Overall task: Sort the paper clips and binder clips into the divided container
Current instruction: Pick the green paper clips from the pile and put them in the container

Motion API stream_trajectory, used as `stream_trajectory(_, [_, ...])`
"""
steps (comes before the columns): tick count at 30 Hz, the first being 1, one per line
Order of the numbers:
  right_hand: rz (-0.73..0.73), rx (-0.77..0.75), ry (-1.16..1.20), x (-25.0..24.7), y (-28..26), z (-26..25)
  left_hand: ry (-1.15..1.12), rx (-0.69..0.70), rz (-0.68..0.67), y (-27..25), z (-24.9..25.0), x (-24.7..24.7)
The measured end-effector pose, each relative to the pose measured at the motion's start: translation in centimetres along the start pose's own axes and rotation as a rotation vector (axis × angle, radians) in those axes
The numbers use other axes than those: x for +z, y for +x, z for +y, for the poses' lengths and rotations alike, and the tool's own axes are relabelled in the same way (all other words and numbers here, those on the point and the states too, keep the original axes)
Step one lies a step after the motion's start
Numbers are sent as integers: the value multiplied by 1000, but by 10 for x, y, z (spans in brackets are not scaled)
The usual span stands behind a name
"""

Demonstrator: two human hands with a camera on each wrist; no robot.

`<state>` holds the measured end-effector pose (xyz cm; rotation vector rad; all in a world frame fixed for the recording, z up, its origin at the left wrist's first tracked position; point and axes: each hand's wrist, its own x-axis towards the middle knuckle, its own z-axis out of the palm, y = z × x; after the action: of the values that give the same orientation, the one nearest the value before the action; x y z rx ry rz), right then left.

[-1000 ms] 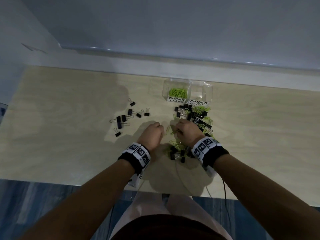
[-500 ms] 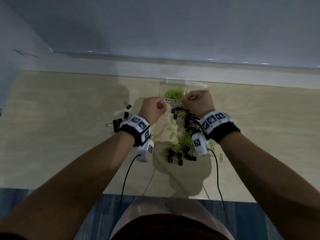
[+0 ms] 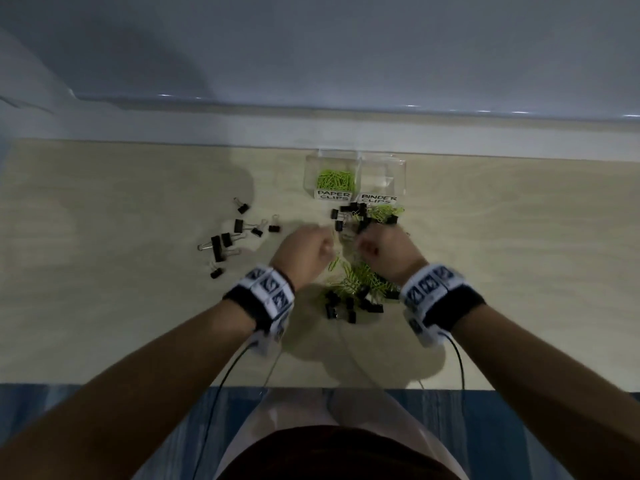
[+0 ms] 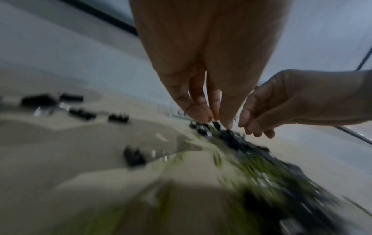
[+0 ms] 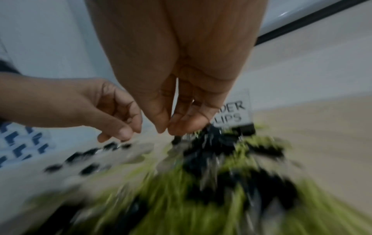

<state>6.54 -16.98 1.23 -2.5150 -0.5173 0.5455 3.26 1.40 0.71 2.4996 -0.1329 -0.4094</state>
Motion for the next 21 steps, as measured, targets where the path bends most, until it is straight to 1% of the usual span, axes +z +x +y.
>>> stream_trajectory(2, [-29, -9, -13, 21, -31, 10, -6, -21, -151, -25, -3, 22])
stream_trajectory(3, [-14, 0, -12, 30, -42, 14, -4, -35, -196, -33, -4, 31])
stream_trajectory(4, [6, 22, -10, 38, -51, 15, 4, -49, -216, -37, -4, 38])
stream_trajectory(6, [41, 72, -12, 51, -60, 16, 20, -71, -215, -41, -2, 48])
stream_trajectory(8, [61, 103, -25, 60, -62, 15, 26, -65, -183, -43, 1, 53])
stream_trajectory(12, [101, 97, -41, 70, -64, 11, 64, -31, -145, -46, 3, 54])
stream_trajectory(15, [154, 39, -17, 70, -68, 13, 97, -18, -91, -49, -4, 44])
stream_trajectory(18, [241, -10, 53, 61, -74, 21, 101, -64, 42, -49, -17, 25])
stream_trajectory(19, [295, 0, 86, 55, -76, 26, 103, -86, 97, -47, -23, 18])
stream_trajectory(21, [404, 70, 125, 39, -81, 38, 118, -124, 181, -45, -37, 7])
